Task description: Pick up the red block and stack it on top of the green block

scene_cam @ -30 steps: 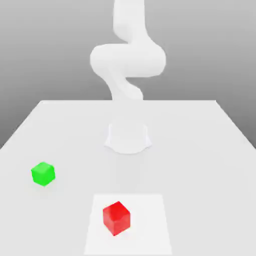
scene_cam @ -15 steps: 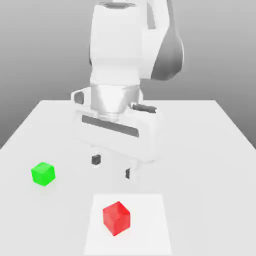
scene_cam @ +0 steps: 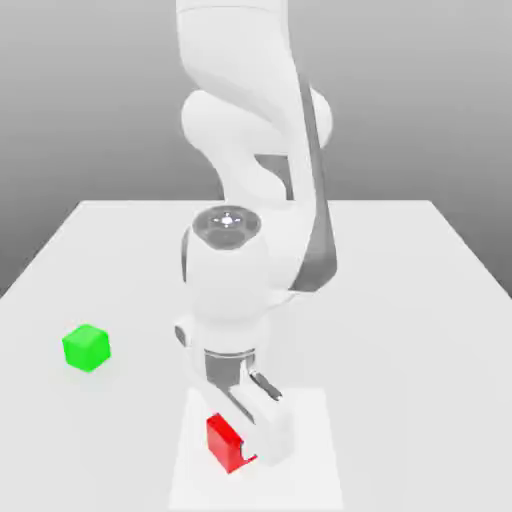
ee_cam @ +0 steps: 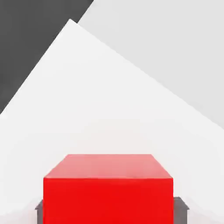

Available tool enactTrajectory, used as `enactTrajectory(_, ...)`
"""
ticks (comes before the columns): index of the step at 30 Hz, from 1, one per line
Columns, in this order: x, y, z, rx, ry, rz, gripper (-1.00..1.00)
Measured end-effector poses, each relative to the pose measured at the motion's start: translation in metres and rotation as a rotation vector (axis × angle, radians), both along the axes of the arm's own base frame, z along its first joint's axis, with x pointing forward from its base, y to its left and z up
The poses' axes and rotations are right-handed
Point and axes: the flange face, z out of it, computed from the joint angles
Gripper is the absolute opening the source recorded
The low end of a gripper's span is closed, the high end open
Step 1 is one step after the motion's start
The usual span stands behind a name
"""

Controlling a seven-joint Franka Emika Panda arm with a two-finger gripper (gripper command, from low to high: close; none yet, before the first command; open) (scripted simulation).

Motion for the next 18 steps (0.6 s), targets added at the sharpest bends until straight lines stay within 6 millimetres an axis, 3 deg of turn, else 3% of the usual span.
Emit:
enactTrajectory(2, 0.0, 0.0, 0.001, 0.0, 0.001, 0.0, -1.0)
enactTrajectory(8, -0.001, -0.003, 0.059, -0.001, 0.001, -0.013, -1.0)
enactTrajectory(18, -0.056, -0.125, 0.082, 0.006, 0.0, -0.723, -1.0)
